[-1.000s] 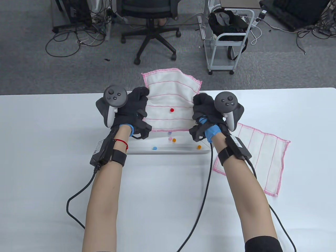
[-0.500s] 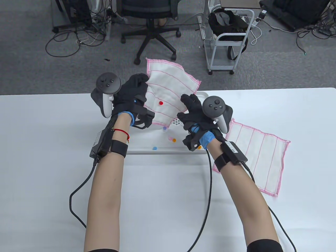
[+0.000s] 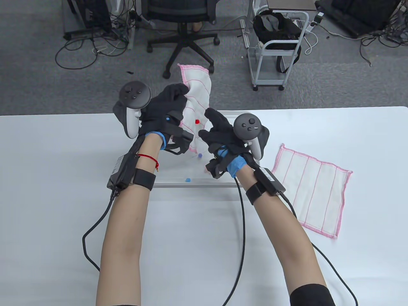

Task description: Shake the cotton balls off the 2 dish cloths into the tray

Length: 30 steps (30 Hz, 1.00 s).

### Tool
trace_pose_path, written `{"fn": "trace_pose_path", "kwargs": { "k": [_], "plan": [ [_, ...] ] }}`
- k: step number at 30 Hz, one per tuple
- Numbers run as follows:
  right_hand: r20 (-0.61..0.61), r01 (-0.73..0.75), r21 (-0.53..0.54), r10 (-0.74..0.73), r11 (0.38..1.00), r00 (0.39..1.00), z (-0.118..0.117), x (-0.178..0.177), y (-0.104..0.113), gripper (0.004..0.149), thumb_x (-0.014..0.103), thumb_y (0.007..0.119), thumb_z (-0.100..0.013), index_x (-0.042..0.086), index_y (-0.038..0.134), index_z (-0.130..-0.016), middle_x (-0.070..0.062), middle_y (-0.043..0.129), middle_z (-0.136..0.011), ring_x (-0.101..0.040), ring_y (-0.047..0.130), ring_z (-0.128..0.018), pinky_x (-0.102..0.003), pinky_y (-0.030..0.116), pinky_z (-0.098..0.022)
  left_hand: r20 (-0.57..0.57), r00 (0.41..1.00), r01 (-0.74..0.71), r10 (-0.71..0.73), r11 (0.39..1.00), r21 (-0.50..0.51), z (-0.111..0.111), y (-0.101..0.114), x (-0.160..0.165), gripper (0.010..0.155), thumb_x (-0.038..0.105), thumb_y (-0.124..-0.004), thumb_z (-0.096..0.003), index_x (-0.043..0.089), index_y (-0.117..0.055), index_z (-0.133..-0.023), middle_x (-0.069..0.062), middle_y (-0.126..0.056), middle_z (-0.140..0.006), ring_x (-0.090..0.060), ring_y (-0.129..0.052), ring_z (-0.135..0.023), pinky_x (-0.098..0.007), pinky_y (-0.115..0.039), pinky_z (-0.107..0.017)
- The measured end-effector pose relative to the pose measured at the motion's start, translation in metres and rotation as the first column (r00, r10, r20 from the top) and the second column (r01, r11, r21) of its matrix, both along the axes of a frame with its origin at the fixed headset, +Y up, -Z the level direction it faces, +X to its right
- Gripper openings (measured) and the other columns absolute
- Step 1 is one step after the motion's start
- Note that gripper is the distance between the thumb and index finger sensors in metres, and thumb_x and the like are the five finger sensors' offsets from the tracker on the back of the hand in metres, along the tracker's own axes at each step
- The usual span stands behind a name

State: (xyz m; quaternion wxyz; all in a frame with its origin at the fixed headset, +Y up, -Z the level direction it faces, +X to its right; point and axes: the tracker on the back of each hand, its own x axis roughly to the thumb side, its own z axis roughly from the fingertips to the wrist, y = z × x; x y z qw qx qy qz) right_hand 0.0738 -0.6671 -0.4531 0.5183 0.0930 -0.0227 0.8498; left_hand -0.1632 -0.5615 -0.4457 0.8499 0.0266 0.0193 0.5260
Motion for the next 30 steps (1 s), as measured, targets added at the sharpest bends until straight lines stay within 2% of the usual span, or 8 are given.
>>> {"fn": "trace_pose_path", "kwargs": {
  "k": [4,11,14,22,30],
  "plan": [
    [0.012,0.066,-0.002,-0.066,0.998,0.998,-0.003,0.001,-0.006,0.066,0.026,0.097,-0.042,0.02,0.067,-0.1,-0.024,0.069,-0.101,-0.041,0.094,-0.066,-0.056,0.08,-0.049,0.039,0.999,-0.013,0.013,1.0,-0.005,0.001,0.002,0.004,0.041,0.027,-0.084,-0.0501,0.031,-0.082,-0.091,0.0,-0.098,-0.092,-0.01,-0.115,-0.061,-0.042,-0.092,-0.05],
    [0.051,0.136,0.025,-0.137,0.99,0.989,-0.002,0.0,-0.012,0.054,0.027,0.101,-0.039,0.022,0.082,-0.089,-0.015,0.086,-0.09,-0.034,0.1,-0.06,-0.051,0.086,-0.044,0.063,0.997,-0.04,0.041,0.999,-0.019,0.001,0.001,0.008,0.041,0.027,-0.084,-0.0502,0.031,-0.082,-0.091,0.0,-0.098,-0.093,-0.011,-0.115,-0.062,-0.042,-0.092,-0.05],
    [0.018,0.172,0.021,-0.172,0.985,0.985,-0.003,-0.003,-0.013,0.056,0.028,0.103,-0.038,0.021,0.082,-0.09,-0.016,0.087,-0.09,-0.034,0.101,-0.059,-0.05,0.087,-0.043,0.067,0.996,-0.053,0.054,0.998,-0.025,0.001,0.001,0.008,0.041,0.027,-0.084,-0.0503,0.031,-0.082,-0.091,0.0,-0.097,-0.093,-0.01,-0.115,-0.062,-0.042,-0.092,-0.051],
    [0.012,0.244,-0.001,-0.244,0.97,0.97,-0.004,-0.011,-0.016,0.047,0.026,0.102,-0.039,0.02,0.088,-0.083,-0.015,0.093,-0.083,-0.032,0.104,-0.053,-0.049,0.088,-0.04,0.079,0.995,-0.065,0.067,0.997,-0.029,0.0,-0.001,0.006,0.041,0.027,-0.084,-0.0503,0.031,-0.082,-0.091,0.0,-0.098,-0.093,-0.011,-0.114,-0.062,-0.042,-0.092,-0.051],
    [0.042,0.235,-0.009,-0.235,0.972,0.971,-0.002,0.008,-0.022,0.045,0.024,0.101,-0.04,0.02,0.088,-0.083,-0.015,0.093,-0.082,-0.031,0.104,-0.052,-0.049,0.089,-0.039,-0.012,0.999,-0.048,0.048,0.998,-0.027,-0.003,0.0,-0.022,0.041,0.027,-0.084,-0.0503,0.031,-0.082,-0.091,0.0,-0.097,-0.093,-0.011,-0.114,-0.062,-0.043,-0.091,-0.051]
  ]
}}
